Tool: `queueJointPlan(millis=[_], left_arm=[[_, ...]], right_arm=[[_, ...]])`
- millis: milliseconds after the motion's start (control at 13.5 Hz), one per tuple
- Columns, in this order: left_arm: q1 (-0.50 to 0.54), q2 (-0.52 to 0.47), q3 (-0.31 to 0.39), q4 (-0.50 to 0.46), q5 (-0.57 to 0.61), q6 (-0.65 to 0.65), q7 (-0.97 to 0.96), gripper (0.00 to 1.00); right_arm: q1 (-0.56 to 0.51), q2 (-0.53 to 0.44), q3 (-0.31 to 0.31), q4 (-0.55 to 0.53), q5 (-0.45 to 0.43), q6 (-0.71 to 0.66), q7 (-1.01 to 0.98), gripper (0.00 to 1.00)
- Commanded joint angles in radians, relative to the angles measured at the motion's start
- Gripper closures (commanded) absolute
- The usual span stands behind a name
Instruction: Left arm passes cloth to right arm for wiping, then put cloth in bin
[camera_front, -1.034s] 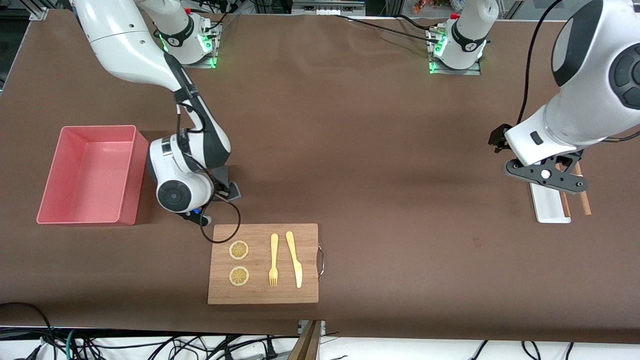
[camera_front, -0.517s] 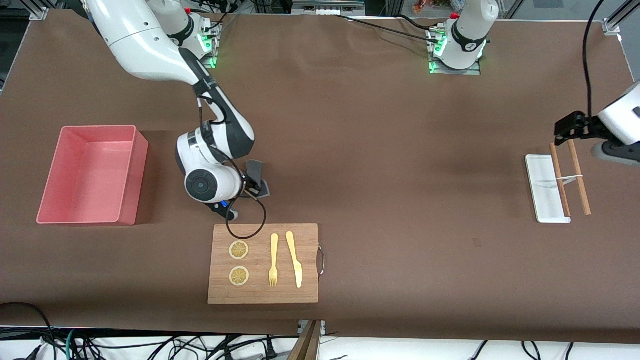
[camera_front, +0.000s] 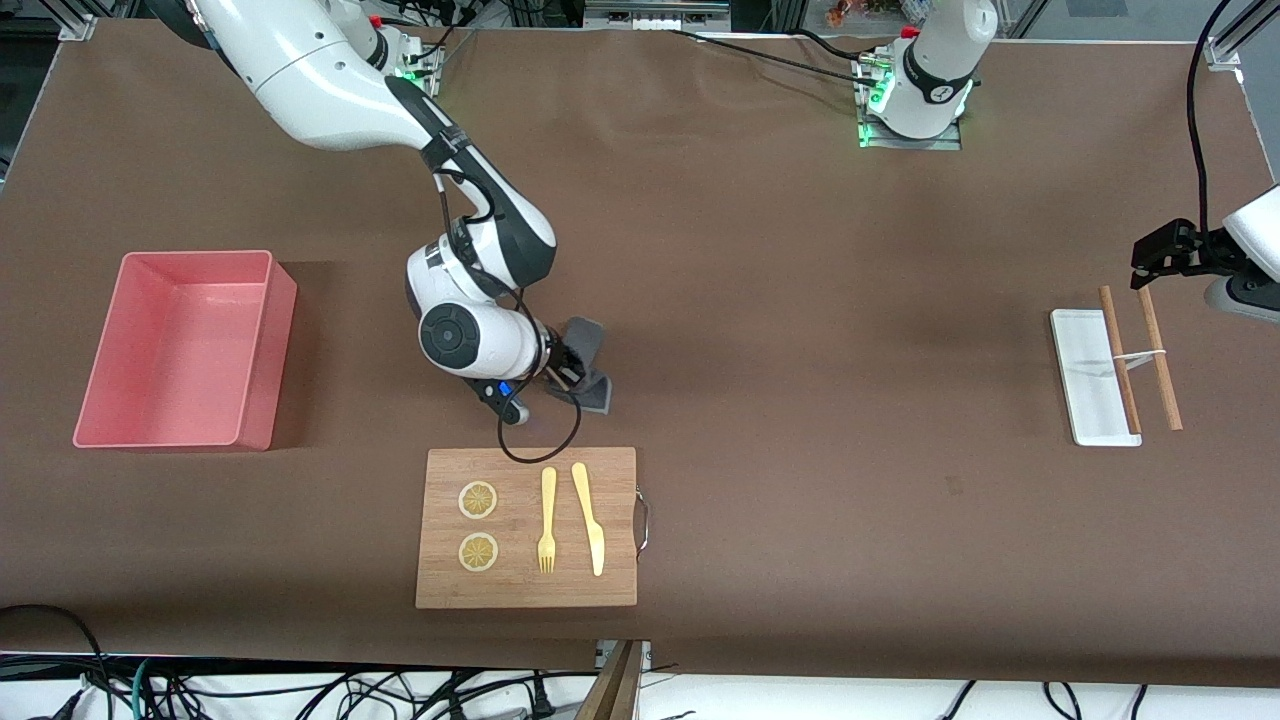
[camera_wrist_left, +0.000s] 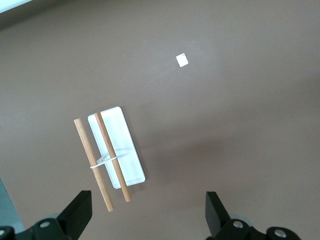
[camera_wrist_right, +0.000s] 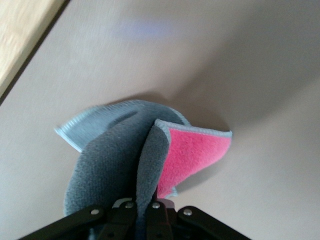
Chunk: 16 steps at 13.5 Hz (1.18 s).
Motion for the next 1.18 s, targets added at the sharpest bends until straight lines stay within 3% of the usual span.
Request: queueJointPlan(millis=[0,222,369,812,1108], left_arm=[[0.005,-0.03,-0.006,-0.017,-0.016,0.011,0.002,0.0],[0.007,-0.031,-0.011,-0.015,-0.026,0.005,-0.001,0.0],[0.007,-0.039,-0.011,-0.012,-0.099,-0.001,-0.03,0.0],[-0.004,-0.074,-0.034,-0.032,-0.081,-0.015,-0.107,0.0],[0.016,-0.085,-0.112,-0.033,-0.018,-0.018,-0.115,0.0]], right_arm=[[-0.009,-0.005,0.015,0.006,0.008,-0.031,-0.001,1.0],[-0.036,-0.003,-0.047,-0.003,-0.006,-0.165,-0.146,1.0],[-0.038,-0.003,-0.098,-0.005,-0.007,-0.206,-0.203,1.0],[-0.038,-0.006,-0.305,-0.005,-0.009,-0.314,-0.516,1.0],[-0.043,-0.005,-0.428,-0.017,-0.007,-0.332,-0.749,1.0]])
